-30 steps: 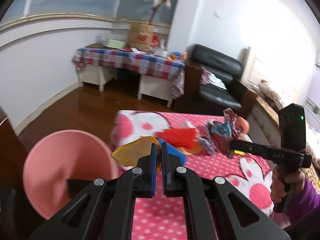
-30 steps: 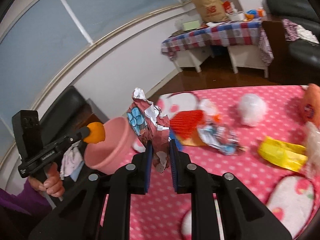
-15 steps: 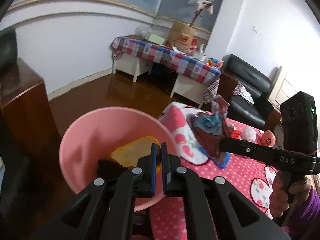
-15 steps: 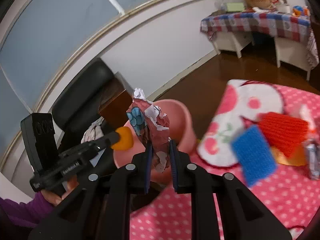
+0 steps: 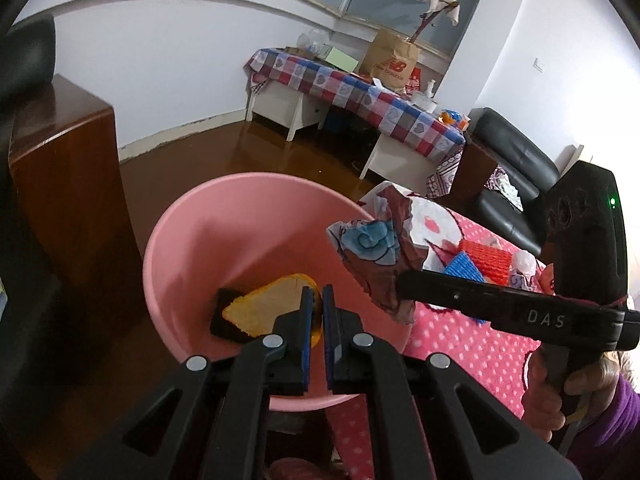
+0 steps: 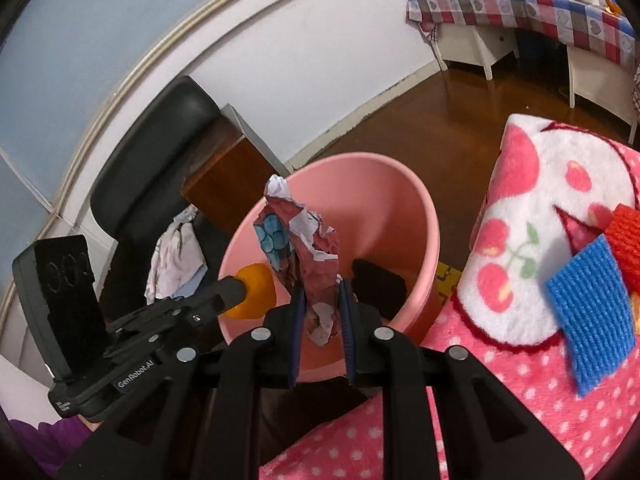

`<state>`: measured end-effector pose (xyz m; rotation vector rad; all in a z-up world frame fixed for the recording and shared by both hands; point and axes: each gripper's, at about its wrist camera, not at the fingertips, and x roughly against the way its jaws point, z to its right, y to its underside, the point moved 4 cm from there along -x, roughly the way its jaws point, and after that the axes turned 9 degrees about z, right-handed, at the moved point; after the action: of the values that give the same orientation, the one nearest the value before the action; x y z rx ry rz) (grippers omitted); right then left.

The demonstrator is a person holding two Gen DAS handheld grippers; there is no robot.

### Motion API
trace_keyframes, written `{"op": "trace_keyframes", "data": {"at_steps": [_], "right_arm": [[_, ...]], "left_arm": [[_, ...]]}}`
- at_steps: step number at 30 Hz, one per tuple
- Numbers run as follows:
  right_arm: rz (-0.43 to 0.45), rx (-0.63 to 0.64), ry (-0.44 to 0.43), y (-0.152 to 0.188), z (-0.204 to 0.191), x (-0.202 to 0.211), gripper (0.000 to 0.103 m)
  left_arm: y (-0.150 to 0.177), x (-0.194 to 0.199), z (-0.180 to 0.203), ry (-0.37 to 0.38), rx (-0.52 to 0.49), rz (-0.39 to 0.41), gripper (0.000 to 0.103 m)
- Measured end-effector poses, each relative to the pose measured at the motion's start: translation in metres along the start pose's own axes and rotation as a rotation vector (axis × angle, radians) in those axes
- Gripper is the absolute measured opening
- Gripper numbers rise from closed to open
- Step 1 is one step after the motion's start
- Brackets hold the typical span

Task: Collect trash
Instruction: 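Carry both items over the pink bucket and open both tools to drop them, then move both open tools back over the remaining trash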

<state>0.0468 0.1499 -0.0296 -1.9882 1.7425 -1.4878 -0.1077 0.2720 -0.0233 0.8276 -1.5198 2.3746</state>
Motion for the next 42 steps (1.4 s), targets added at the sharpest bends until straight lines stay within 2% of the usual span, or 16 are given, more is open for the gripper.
{"op": "trace_keyframes", "data": {"at_steps": [7,12,21,42], "right_arm": [[-0.021,-0.014,0.021,0.002,0.001,-0.009,0.022],[-0.016,-0.013,0.013,0.003,0.0,-0.008,0.033],[0.016,-0.015,0.006,0.004,0.003,0.007,0.033],[0.091,-0.085,0.071,0.03,0.043,0.059,0.033]], "left_arm": [[-0.004,0.0,-0.003,-0.011,0.009,0.003,0.013],[-0.004,0.001,-0.002,-0.021,0.009,0.005,0.017],[-0.005,0.002,0.0,-0.027,0.002,0.009,0.018],[-0.007,0.007,0.029,0.017,-0.045,-0.003,0.021]]}}
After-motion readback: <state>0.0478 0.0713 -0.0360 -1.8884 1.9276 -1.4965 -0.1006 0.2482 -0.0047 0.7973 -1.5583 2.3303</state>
